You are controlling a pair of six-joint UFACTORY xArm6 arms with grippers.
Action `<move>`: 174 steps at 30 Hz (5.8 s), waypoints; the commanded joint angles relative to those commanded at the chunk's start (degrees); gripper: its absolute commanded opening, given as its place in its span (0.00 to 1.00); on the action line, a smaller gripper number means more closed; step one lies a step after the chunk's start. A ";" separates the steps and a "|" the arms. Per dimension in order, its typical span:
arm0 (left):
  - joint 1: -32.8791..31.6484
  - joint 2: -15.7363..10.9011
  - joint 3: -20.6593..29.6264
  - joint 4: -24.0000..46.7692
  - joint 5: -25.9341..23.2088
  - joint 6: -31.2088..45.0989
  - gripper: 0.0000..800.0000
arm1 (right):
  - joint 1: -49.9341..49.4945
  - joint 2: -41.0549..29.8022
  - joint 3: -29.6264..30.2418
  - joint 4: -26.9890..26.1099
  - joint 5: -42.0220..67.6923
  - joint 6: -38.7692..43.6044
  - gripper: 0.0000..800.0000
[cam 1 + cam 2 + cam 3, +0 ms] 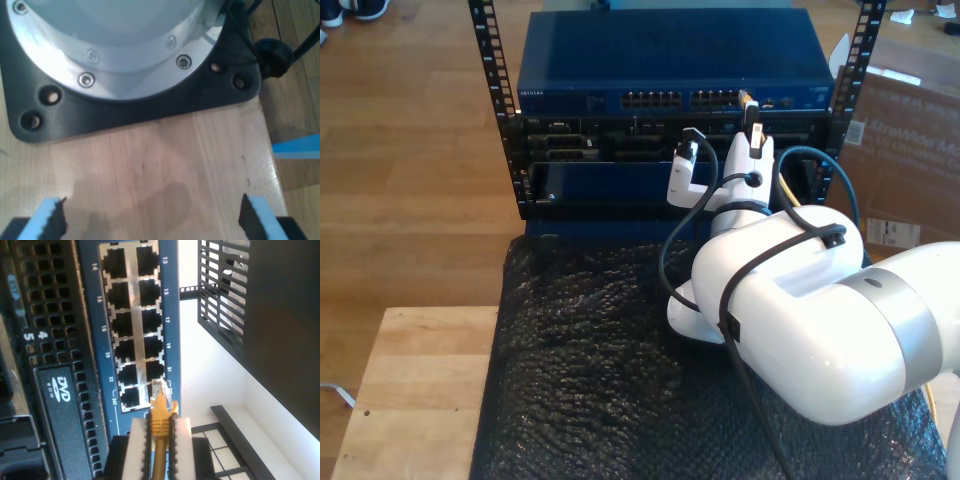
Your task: Grab the cable and plug it in
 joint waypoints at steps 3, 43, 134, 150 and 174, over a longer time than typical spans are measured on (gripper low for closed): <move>0.00 -0.09 0.00 0.09 0.00 0.00 1.00 | -0.09 0.00 0.09 0.00 -0.09 0.00 0.00; 0.00 0.00 0.00 0.09 0.00 0.00 1.00 | -0.53 -0.09 -0.09 0.00 0.00 0.00 0.00; 0.00 0.00 0.00 0.09 0.00 0.00 1.00 | -9.32 -45.36 35.08 -4.31 51.69 -2.81 0.86; 0.00 -0.09 0.00 0.09 0.00 0.00 1.00 | -27.96 -72.18 50.11 -6.86 84.40 -14.33 1.00; 0.00 0.00 0.00 0.09 0.00 0.00 1.00 | -73.67 -88.09 52.22 -14.07 133.36 -47.74 1.00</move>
